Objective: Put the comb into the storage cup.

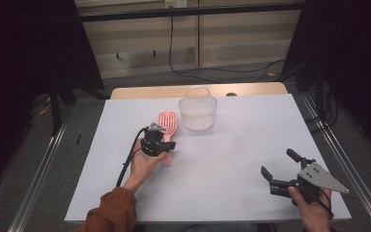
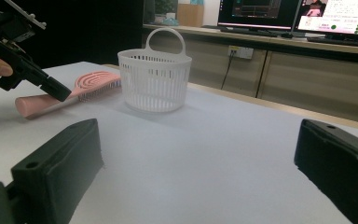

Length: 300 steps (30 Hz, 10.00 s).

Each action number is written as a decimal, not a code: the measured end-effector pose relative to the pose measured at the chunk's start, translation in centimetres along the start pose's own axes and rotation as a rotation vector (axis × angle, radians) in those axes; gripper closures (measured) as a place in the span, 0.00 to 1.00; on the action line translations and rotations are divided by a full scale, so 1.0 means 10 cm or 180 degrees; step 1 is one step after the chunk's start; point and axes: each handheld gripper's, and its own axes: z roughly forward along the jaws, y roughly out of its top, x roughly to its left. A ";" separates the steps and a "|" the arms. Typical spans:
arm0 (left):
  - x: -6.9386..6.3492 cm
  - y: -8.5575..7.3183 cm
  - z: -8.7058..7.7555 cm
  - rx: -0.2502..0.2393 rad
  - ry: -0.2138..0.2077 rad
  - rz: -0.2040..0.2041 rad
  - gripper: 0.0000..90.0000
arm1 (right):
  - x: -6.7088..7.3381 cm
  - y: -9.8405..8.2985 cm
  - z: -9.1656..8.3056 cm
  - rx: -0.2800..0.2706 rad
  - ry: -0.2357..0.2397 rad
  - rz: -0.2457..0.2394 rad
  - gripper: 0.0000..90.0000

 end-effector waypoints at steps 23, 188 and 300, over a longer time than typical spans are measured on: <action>0.07 0.01 -0.02 0.0020 0.0080 -0.0068 1.00 | 0.00 0.00 0.00 -0.0010 0.0000 -0.0003 0.00; 0.48 0.91 0.70 0.1067 0.0775 -0.0642 0.19 | -0.01 -0.01 -0.02 0.0012 0.0055 -0.0005 0.00; 0.37 1.17 -0.31 -0.0281 0.0796 -0.0654 0.22 | -0.01 -0.01 -0.01 0.0007 0.0028 -0.0003 0.00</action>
